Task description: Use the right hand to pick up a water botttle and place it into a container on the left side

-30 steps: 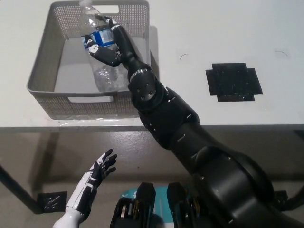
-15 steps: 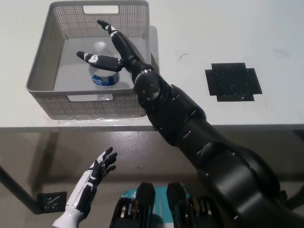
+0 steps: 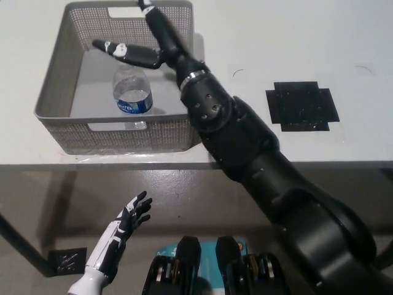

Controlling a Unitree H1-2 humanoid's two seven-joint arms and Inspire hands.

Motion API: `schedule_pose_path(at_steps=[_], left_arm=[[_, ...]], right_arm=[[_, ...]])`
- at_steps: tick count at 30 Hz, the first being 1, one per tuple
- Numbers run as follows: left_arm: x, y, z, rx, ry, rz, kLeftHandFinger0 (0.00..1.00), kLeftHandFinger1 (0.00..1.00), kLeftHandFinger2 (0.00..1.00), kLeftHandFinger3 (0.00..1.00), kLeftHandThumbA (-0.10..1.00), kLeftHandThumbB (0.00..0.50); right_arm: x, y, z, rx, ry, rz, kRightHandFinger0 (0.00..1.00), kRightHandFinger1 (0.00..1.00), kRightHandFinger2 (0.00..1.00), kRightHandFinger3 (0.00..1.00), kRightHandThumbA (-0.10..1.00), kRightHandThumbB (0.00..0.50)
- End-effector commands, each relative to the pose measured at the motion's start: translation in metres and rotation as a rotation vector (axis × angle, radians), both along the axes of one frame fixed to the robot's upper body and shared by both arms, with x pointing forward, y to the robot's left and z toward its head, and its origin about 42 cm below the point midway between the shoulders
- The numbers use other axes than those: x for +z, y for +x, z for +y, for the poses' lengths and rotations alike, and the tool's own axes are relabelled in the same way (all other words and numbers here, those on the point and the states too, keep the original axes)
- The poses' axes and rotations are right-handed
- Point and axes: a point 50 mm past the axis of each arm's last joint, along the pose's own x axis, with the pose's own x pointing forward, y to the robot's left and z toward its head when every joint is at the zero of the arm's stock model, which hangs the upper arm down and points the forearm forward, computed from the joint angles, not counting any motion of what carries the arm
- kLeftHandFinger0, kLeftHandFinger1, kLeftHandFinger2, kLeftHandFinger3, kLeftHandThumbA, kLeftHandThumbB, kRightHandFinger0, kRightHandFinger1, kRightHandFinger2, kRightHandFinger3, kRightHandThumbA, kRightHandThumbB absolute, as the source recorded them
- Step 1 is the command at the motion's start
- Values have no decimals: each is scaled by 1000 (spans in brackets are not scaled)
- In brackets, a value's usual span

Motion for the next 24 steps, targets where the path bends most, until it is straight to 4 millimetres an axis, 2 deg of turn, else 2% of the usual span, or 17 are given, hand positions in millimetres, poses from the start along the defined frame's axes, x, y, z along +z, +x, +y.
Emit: schedule_pose_path(at_steps=[1, 3, 4, 5, 6, 7, 8, 9, 10, 12, 13, 16, 19, 23, 24], left_arm=[[11, 3, 6, -25, 21, -55, 1000, 1000, 1000, 1000, 1000, 202], [11, 2, 7, -23, 26, -50, 1000, 1000, 1000, 1000, 1000, 195], [11, 2, 7, -21, 22, -47, 1000, 1000, 1000, 1000, 1000, 188], [11, 1, 7, -18, 18, -44, 1000, 1000, 1000, 1000, 1000, 184], [11, 0, 8, -16, 19, -43, 1000, 1000, 1000, 1000, 1000, 183], [10, 0, 7, -14, 16, -39, 1000, 1000, 1000, 1000, 1000, 194], [10, 1, 7, -11, 16, -37, 1000, 1000, 1000, 1000, 1000, 201], [9, 1, 7, -7, 16, -37, 1000, 1000, 1000, 1000, 1000, 201], [8, 0, 7, -3, 11, -34, 1000, 1000, 1000, 1000, 1000, 200], [7, 0, 8, -1, 12, -33, 1000, 1000, 1000, 1000, 1000, 194], [6, -1, 8, 1, 9, -25, 1000, 1000, 1000, 1000, 1000, 203], [5, 0, 6, -2, -9, -22, 1000, 1000, 1000, 1000, 1000, 216], [3, 0, 7, 0, -11, -17, 1000, 1000, 1000, 1000, 1000, 211], [3, 0, 7, 5, -11, -15, 1000, 1000, 1000, 1000, 1000, 209], [2, 0, 7, 7, -13, -14, 1000, 1000, 1000, 1000, 1000, 210]], right_arm=[[83, -38, -60, 70, 145, -263, 1000, 1000, 1000, 1000, 1000, 493], [89, -61, -92, 58, 208, -321, 1000, 1000, 1000, 1000, 1000, 481], [88, -68, -101, 44, 213, -339, 1000, 1000, 1000, 1000, 1000, 486], [85, -83, -121, 20, 229, -386, 1000, 1000, 1000, 1000, 1000, 477], [84, -86, -125, 19, 233, -394, 1000, 1000, 1000, 1000, 1000, 476], [77, -97, -143, 23, 258, -402, 1000, 1000, 1000, 1000, 1000, 463], [75, -103, -152, 27, 279, -402, 1000, 1000, 1000, 1000, 1000, 453], [68, -114, -171, 29, 323, -404, 1000, 1000, 1000, 1000, 1000, 457], [63, -119, -179, 13, 335, -397, 1000, 1000, 1000, 1000, 1000, 476], [51, -128, -196, -10, 336, -393, 1000, 1000, 1000, 1000, 1000, 470], [41, -133, -206, -21, 329, -387, 1000, 1000, 1000, 1000, 1000, 451], [5, -146, -227, -90, 312, -344, 1000, 1000, 1000, 1000, 1000, 467], [-34, -156, -238, -125, 310, -254, 1000, 1000, 1000, 1000, 1000, 474], [-88, -168, -251, -137, 317, -88, 1000, 1000, 1000, 1000, 1000, 418], [-98, -170, -252, -137, 320, -63, 1000, 1000, 1000, 1000, 984, 386]])
